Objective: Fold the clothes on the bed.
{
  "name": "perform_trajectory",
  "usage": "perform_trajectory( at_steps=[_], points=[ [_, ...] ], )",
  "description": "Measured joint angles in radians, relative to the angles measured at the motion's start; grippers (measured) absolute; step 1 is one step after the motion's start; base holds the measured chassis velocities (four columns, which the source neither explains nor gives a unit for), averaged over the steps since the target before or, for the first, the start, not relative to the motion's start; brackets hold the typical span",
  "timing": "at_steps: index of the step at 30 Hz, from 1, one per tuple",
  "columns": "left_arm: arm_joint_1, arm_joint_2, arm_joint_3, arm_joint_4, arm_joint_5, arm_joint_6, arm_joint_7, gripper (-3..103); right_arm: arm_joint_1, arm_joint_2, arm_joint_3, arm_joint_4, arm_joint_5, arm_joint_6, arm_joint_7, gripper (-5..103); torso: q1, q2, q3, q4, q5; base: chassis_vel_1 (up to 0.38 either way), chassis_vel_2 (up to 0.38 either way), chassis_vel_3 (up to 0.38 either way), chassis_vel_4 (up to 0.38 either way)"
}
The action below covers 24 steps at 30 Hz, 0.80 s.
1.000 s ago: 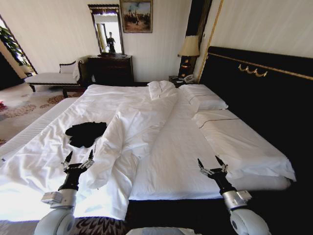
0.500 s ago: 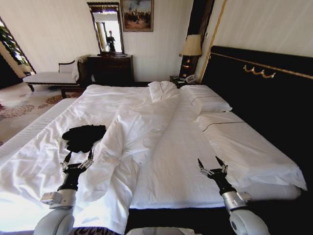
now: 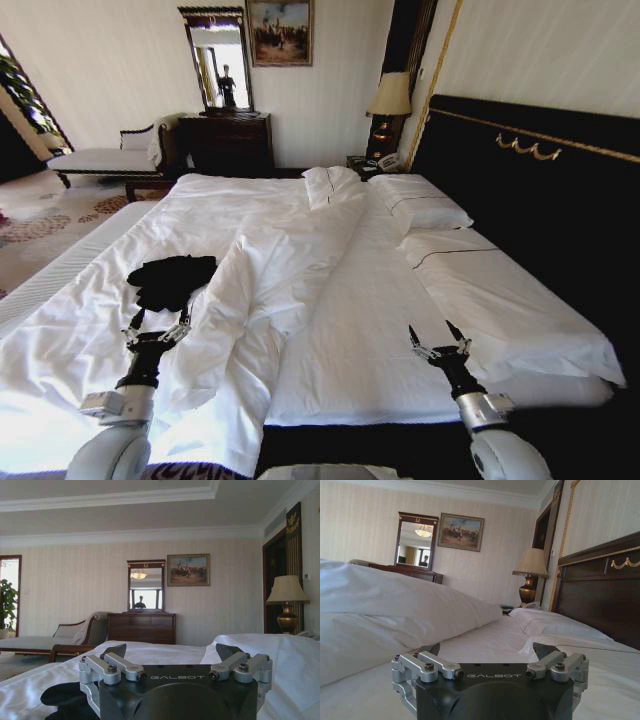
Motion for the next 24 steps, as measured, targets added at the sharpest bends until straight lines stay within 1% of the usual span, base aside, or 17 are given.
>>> perform_trajectory(
  at_steps=[7,24],
  points=[
    [0.009,-0.006,-0.001,0.004,0.000,-0.001,0.001,100,-0.010,0.010,0.001,0.000,-0.008,-0.004,0.010,100,0.000,0.000,0.000,-0.0001,0.0000,0.008,0.013,-0.011,-0.016],
    [0.011,-0.009,-0.001,0.008,0.001,-0.002,0.006,100,-0.003,0.010,-0.001,-0.008,0.002,-0.005,0.002,100,0.000,0.000,0.000,0.0000,0.0001,0.057,0.069,-0.063,-0.073]
  ],
)
